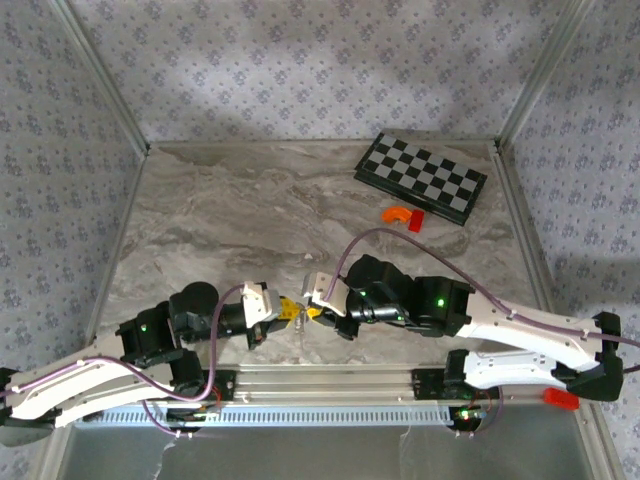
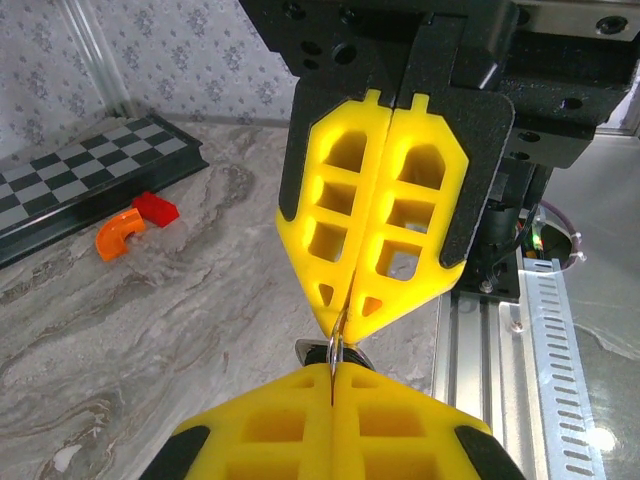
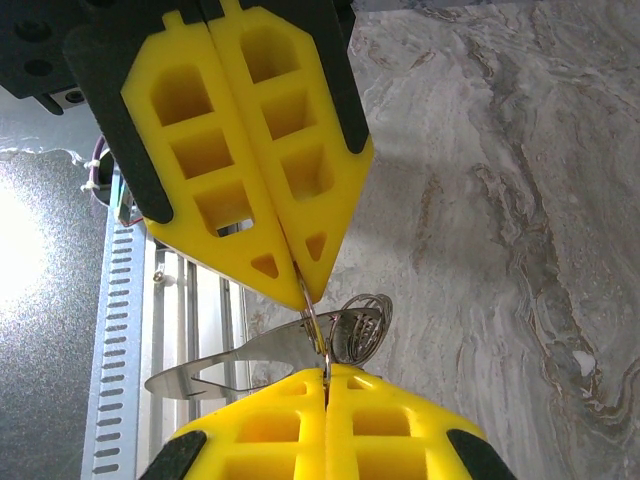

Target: Put the keys on the keyring

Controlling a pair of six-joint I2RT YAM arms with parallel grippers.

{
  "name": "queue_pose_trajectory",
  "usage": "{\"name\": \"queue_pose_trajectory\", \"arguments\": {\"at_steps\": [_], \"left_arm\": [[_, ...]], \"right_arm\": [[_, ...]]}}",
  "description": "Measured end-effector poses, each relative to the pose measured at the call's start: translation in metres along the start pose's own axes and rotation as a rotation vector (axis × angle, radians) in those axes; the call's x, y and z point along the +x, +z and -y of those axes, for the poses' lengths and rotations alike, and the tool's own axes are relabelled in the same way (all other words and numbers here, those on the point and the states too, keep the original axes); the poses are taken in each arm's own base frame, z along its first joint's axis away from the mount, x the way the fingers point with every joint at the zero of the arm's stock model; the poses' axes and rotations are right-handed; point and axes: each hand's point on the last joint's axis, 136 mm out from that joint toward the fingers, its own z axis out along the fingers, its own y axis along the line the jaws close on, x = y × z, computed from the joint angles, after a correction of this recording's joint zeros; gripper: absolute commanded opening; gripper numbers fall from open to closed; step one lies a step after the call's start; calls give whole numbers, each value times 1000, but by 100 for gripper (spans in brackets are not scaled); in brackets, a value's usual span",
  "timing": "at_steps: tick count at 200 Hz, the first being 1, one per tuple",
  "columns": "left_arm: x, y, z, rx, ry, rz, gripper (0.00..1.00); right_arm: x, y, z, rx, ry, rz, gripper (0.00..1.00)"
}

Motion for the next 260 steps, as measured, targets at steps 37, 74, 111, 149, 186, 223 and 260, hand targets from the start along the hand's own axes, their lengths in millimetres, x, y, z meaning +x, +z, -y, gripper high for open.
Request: {"name": "queue_pose_trajectory", "arguments": {"at_steps": [37,74,111,149,186,223,260], "left_arm": [[0,-1,0,-3,0,0,0],[0,-2,0,-4,4,1,0],[0,-2,0,-4,4,1,0],[0,-2,0,-3,4,0,0],[2,-2,0,-2,3,-5,0],[1,-3,-2,-14,4,-2,0],[1,-3,-2,-14,4,-2,0]], "right_arm": [[0,0,0,5,-1,0,0],[-1,-3,0,9,-4,6,0],[-1,-3,-1,9,-7,6,0],[-1,-3,-1,13,-9,5,0],[1,-3,-3,15,-14,-4,0],[4,-1,-6,10,-21,-22,0],[6,0,-6,9,-24,-30,0]]}}
